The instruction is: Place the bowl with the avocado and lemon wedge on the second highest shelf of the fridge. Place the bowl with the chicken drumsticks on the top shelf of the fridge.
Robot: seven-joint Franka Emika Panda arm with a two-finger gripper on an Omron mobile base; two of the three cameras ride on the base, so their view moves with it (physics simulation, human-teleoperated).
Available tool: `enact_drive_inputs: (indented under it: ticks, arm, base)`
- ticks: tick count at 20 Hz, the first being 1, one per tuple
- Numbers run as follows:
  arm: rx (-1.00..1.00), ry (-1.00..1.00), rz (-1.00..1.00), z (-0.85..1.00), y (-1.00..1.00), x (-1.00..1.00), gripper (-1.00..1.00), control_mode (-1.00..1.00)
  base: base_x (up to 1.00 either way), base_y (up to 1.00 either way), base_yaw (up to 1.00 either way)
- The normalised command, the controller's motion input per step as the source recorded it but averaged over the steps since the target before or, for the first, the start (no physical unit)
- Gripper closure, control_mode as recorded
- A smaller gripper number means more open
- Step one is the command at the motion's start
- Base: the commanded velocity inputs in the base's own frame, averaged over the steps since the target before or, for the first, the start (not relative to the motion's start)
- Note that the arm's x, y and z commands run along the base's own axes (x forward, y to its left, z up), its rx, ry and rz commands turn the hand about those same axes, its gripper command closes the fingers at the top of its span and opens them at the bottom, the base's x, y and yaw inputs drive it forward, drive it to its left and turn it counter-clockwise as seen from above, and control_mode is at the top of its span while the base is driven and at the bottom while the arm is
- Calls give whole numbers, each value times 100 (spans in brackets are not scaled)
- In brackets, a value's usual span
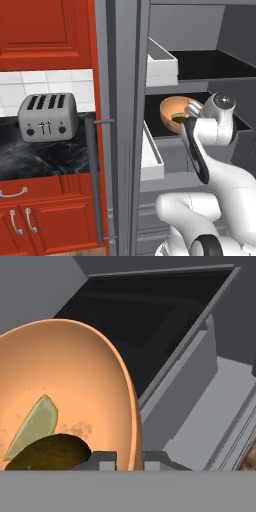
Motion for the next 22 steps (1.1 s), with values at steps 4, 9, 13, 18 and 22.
enact_drive_inputs:
  ticks: [4, 9, 13, 18, 22]
  arm:
    - [0, 0, 0, -26, -12, 56, 100, -100]
    - [-1, 0, 0, -32, -7, 60, 100, -100]
    - [-2, 0, 0, -26, -3, 63, 100, -100]
    - [-1, 1, 0, -6, -2, 48, -100, -100]
    - [0, 0, 0, 26, 8, -25, -100, -100]
  base:
    - [0, 0, 0]
    - [0, 0, 0]
    - [0, 0, 0]
    - [0, 0, 0]
    - [0, 0, 0]
